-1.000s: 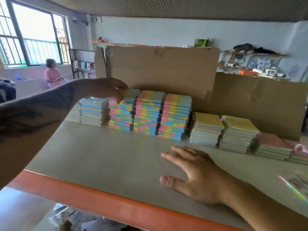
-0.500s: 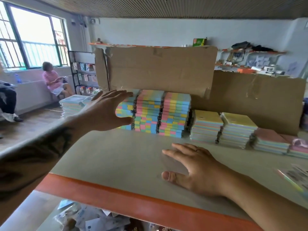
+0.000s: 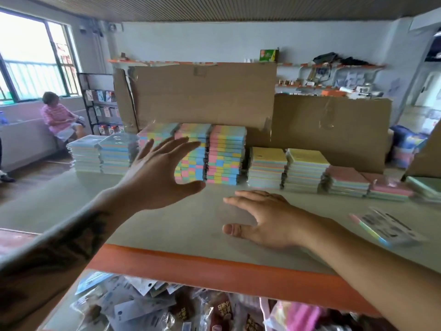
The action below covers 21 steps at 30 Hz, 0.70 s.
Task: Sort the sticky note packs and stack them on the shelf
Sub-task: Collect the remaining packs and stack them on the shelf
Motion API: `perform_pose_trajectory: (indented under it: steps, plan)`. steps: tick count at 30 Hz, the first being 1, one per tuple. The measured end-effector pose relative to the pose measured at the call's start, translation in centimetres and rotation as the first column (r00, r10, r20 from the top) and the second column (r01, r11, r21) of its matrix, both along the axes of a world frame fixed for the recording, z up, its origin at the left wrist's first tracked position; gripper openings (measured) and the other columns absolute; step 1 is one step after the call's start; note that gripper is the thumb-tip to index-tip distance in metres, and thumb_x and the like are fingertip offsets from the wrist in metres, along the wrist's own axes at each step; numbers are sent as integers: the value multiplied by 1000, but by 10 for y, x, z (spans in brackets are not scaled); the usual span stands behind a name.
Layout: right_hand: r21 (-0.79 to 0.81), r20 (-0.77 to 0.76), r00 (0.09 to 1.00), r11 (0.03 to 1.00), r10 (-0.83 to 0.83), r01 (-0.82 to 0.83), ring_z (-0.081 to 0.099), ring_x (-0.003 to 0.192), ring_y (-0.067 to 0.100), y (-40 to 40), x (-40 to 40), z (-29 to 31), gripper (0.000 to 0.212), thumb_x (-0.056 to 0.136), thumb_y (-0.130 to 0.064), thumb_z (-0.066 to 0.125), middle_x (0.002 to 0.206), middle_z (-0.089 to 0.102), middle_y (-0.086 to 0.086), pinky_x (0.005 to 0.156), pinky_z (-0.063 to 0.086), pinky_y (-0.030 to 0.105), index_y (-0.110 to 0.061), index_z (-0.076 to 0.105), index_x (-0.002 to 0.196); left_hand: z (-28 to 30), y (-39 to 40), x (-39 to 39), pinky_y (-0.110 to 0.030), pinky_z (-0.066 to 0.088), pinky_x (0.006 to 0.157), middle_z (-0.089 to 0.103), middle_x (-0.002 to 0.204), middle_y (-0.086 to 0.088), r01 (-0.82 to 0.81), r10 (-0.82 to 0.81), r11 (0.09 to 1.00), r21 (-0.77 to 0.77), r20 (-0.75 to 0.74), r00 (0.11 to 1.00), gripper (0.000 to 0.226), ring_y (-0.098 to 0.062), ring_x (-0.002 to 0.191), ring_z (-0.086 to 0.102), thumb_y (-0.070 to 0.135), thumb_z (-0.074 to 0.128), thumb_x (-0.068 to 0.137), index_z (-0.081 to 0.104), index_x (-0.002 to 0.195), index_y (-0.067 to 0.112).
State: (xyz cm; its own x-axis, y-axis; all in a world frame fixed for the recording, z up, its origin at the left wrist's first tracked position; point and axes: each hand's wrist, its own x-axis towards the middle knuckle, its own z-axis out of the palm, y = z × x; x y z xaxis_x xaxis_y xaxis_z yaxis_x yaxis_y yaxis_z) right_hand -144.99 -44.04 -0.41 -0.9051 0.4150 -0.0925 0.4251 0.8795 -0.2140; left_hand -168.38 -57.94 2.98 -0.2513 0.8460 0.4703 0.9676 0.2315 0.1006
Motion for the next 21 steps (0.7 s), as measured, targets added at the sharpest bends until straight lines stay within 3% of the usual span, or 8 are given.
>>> perform_pose_trajectory:
  steps: [4,7,10,13,17,21]
  plan:
    - [56,-13,1000,998,-3,3,10,157,9,16,41,4,94,79,-91,31,171,13,-13,127,9,40,-46,18,161,-18,9,61,-45,6,128,21,166,18,43,-38,996,-78,66,997,96,-7,155,11,91,39,72,21,156,48]
    - [102,-66,998,995,-7,14,19,155,8,35,84,5,99,74,-93,32,167,24,-17,126,17,40,-42,28,158,-23,25,113,-38,1,128,26,164,17,78,-64,988,-134,104,992,91,-6,152,14,81,52,79,25,156,43]
    - [120,-117,993,992,-27,41,24,153,9,57,134,10,84,82,-83,53,166,26,-17,124,21,38,-41,39,153,-28,50,164,-35,3,126,28,163,15,113,-85,976,-188,148,985,85,-6,150,17,66,65,84,29,156,42]
    - [159,-152,987,985,-47,71,42,142,11,85,183,12,79,75,-81,61,153,45,-18,116,36,36,-37,53,141,-36,78,212,-30,12,121,34,161,14,134,-93,963,-232,179,979,80,-7,147,24,59,69,85,33,154,42]
    - [76,-222,969,989,-110,130,56,113,6,122,232,5,79,61,-88,57,120,60,-22,99,48,39,-37,60,121,-39,110,272,-25,20,112,37,160,13,145,-82,956,-255,244,966,76,-12,145,31,57,68,87,34,154,44]
    - [-112,-196,977,992,-79,58,63,105,-1,138,260,3,71,61,-74,74,114,67,-24,96,53,40,-43,59,123,-43,124,310,-29,20,115,39,159,12,129,-62,958,-255,253,965,80,-13,144,33,59,69,85,34,155,43]
